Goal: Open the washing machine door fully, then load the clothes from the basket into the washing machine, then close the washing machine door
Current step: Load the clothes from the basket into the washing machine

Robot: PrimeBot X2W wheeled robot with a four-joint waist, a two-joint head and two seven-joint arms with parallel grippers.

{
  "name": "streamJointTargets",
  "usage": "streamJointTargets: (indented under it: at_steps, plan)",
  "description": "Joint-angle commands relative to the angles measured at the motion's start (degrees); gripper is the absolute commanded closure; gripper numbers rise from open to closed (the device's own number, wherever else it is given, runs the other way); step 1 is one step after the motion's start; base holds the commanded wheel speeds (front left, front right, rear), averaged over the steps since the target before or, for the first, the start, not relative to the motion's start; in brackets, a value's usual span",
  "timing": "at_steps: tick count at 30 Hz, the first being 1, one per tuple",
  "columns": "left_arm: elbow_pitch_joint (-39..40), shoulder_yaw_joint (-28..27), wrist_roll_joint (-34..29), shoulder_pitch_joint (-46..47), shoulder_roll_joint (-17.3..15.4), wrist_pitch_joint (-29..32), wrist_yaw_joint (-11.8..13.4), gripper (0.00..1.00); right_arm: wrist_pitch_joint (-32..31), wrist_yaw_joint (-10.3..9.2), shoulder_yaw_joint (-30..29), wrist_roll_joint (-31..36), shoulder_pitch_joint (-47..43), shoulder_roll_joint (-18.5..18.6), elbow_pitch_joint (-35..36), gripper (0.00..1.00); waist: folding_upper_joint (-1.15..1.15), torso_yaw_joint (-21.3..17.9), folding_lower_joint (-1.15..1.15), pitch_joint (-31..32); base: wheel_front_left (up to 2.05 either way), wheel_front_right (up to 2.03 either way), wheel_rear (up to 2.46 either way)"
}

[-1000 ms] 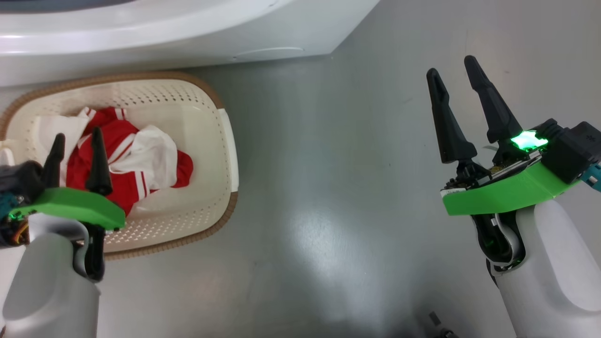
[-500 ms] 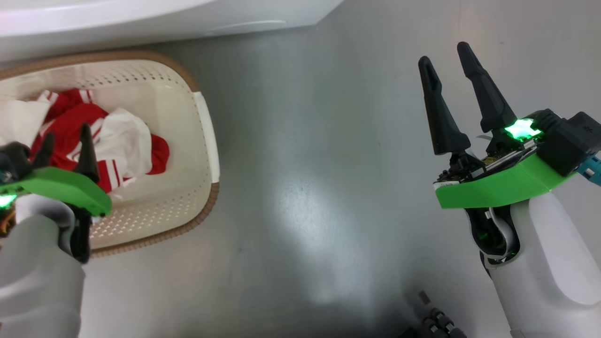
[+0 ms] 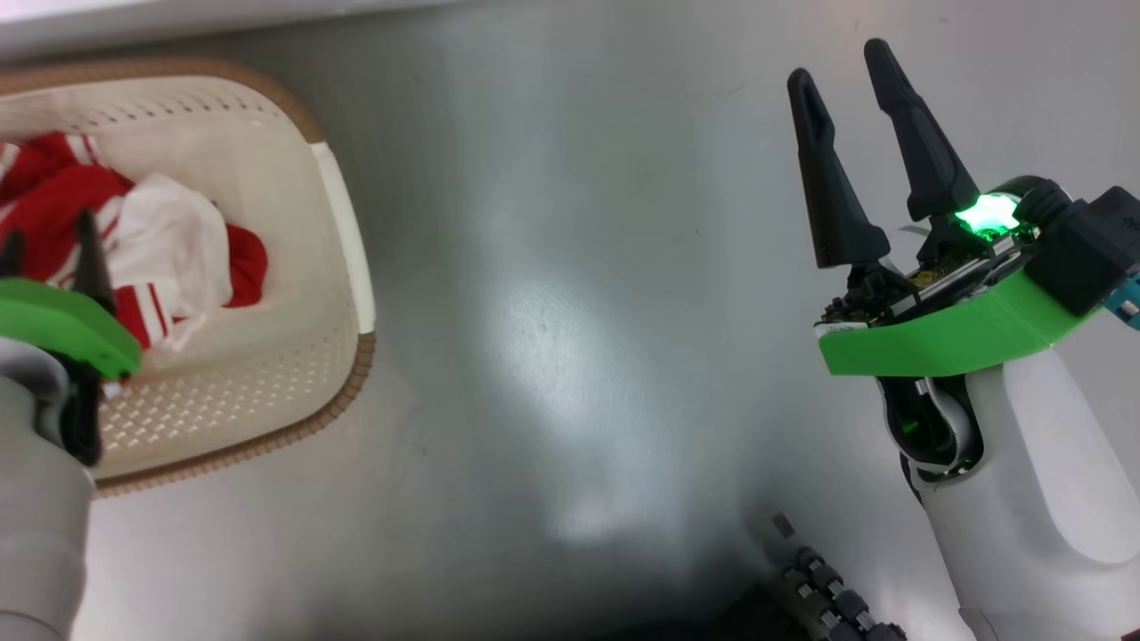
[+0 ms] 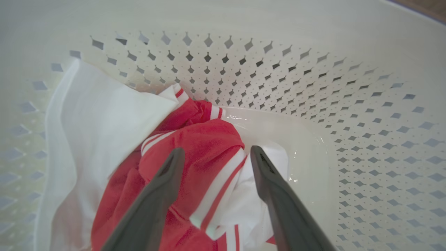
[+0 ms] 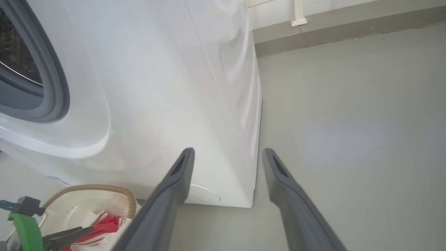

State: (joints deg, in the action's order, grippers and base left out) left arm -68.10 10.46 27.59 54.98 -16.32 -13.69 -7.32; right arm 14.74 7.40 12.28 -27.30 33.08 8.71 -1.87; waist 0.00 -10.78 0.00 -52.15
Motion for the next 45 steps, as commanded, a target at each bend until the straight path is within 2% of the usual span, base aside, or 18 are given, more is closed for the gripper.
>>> streamJointTargets:
  at_steps: [1, 9, 21, 32, 33, 34, 35, 36, 45]
  plan:
    - [-0.43, -0.85, 0.76, -0.11, -3.11, -0.02, -0.16, 0.0, 0.26, 0.09, 1.02, 0.43, -1.43, -0.68, 1.57, 0.0, 0.0, -0.93, 0.0, -1.65, 0.0, 0.0, 0.0]
    - [-3.6, -0.66, 1.38, 2.24, -4.21, 0.66, -0.02, 0.0, 0.26, 0.09, 0.85, 0.43, -1.11, -1.14, 1.97, 0.0, 0.0, -1.57, 0.0, -3.11, 0.0, 0.0, 0.0]
    - [-5.3, -0.06, 2.44, 3.41, -4.49, 6.19, 0.21, 0.0, 0.26, 0.09, 0.69, 0.47, -1.02, -0.85, 2.32, 0.0, 0.0, -1.85, 0.0, -4.43, 0.0, 0.0, 0.0]
    - [-5.6, 0.95, 2.65, 4.66, -4.52, 6.53, 0.13, 0.0, 0.26, 0.09, 0.74, 0.78, -0.93, -0.8, 2.53, 0.0, 0.0, -1.71, 0.0, -5.38, 0.0, 0.0, 0.0]
    - [-5.61, 1.05, 2.64, 4.75, -4.52, 6.34, 0.13, 0.51, 0.26, 0.09, 0.75, 0.78, -0.92, -0.81, 2.49, 0.0, 0.0, -1.7, 0.0, -5.38, 0.0, 0.0, 0.0]
    - [-5.62, 1.12, 2.67, 4.83, -4.54, 6.24, 0.12, 0.64, 0.26, 0.09, 0.76, 0.78, -0.91, -0.83, 2.45, 0.0, 0.0, -1.71, 0.0, -5.37, 0.0, 0.0, 0.0]
    - [-5.64, 1.19, 2.71, 4.86, -4.57, 6.14, 0.11, 0.96, 0.26, 0.09, 0.78, 0.78, -0.89, -0.86, 2.42, 0.0, 0.0, -1.72, 0.0, -5.36, 0.0, 0.0, 0.0]
    - [-5.65, 1.26, 2.74, 4.89, -4.61, 5.98, 0.11, 1.0, 0.26, 0.09, 0.8, 0.78, -0.87, -0.89, 2.39, 0.0, 0.0, -1.72, 0.0, -5.33, 0.0, 0.0, 0.0]
    - [-5.75, 1.27, 3.65, 4.62, -4.71, 5.46, 0.11, 1.0, 0.26, 0.09, 0.82, 0.79, -0.68, -1.05, 2.16, 0.0, 0.0, -1.49, 0.0, -4.8, 0.0, 0.0, 0.0]
